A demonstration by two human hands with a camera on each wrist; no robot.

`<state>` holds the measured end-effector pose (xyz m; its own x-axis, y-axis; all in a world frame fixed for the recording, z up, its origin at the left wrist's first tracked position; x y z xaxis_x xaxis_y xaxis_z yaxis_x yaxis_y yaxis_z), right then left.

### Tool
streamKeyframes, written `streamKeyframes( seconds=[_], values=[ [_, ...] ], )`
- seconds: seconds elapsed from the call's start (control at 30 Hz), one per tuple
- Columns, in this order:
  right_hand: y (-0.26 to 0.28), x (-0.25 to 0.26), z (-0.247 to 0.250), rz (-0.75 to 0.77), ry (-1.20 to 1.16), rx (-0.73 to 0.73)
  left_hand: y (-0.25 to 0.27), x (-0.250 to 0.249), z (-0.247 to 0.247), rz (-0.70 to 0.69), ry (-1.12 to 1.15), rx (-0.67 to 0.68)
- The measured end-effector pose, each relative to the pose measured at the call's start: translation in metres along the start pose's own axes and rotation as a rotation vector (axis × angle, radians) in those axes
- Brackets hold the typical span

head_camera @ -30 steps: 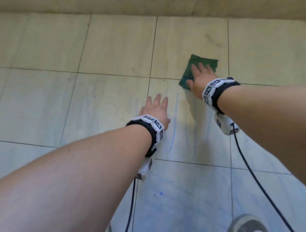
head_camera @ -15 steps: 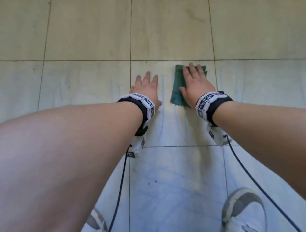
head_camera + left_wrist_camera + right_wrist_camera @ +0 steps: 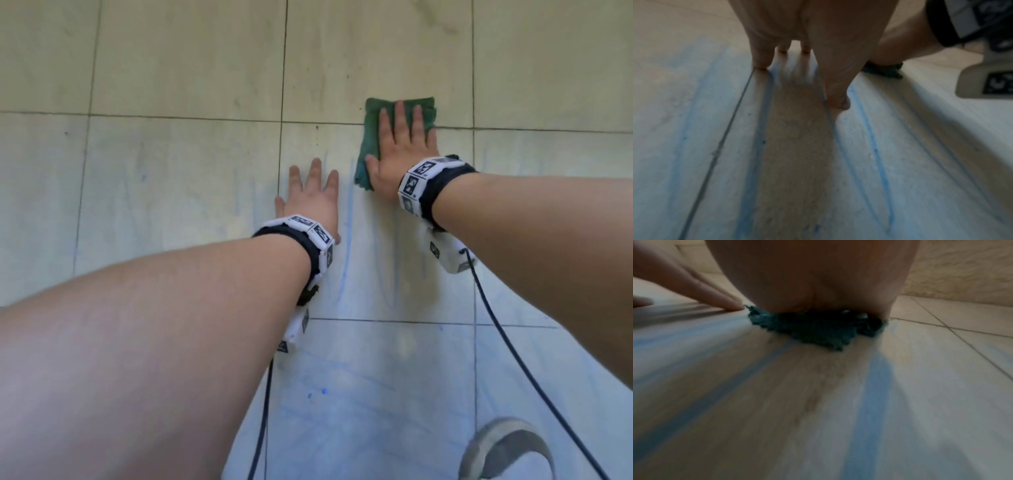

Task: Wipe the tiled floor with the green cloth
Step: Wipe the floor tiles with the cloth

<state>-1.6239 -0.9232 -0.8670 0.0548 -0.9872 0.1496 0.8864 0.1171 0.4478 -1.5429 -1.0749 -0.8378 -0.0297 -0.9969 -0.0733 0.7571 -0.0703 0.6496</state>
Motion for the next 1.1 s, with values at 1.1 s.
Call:
streamKeyframes(
  seconds=[1.1],
  values=[
    [0.067, -0.04, -0.029, -0.224, -0.111, -0.005, 0.003, -0.006, -0.008, -0.084, -0.065, -0.014]
  ],
)
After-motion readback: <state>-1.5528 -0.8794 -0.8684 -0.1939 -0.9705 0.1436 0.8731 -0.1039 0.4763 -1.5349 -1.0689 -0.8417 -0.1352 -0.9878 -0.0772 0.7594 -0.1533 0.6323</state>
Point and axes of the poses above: each hand's wrist, its own y-axis away from the middle knuckle, its own z-axis out of the back of the hand, x = y × z, the point moved 2 cm from there along -y, towards the middle knuckle, and after that the axes turned 7 degrees about -y, right-handed, at the moved point
